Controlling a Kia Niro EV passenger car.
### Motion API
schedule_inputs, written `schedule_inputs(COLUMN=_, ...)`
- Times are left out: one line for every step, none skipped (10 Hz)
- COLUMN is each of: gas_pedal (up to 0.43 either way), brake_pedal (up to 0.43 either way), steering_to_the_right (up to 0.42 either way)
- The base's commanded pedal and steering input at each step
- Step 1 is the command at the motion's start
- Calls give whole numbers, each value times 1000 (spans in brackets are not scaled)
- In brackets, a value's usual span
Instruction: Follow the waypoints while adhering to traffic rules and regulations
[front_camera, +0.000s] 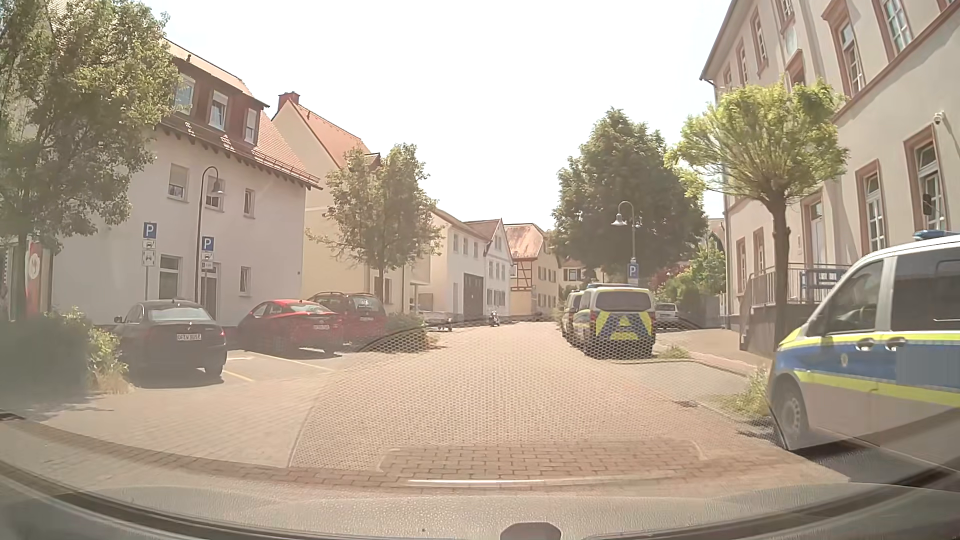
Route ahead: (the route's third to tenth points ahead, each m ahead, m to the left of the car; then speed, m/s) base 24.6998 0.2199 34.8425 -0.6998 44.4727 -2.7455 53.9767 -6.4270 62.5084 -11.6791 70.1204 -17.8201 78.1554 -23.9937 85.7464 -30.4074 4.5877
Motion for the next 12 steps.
schedule_inputs(gas_pedal=118, brake_pedal=0, steering_to_the_right=-42)
schedule_inputs(gas_pedal=59, brake_pedal=0, steering_to_the_right=-41)
schedule_inputs(gas_pedal=20, brake_pedal=0, steering_to_the_right=-41)
schedule_inputs(gas_pedal=20, brake_pedal=0, steering_to_the_right=-41)
schedule_inputs(gas_pedal=20, brake_pedal=0, steering_to_the_right=-38)
schedule_inputs(gas_pedal=20, brake_pedal=0, steering_to_the_right=-29)
schedule_inputs(gas_pedal=20, brake_pedal=0, steering_to_the_right=-20)
schedule_inputs(gas_pedal=20, brake_pedal=0, steering_to_the_right=-15)
schedule_inputs(gas_pedal=0, brake_pedal=0, steering_to_the_right=-12)
schedule_inputs(gas_pedal=0, brake_pedal=0, steering_to_the_right=-9)
schedule_inputs(gas_pedal=0, brake_pedal=0, steering_to_the_right=-9)
schedule_inputs(gas_pedal=0, brake_pedal=0, steering_to_the_right=-6)
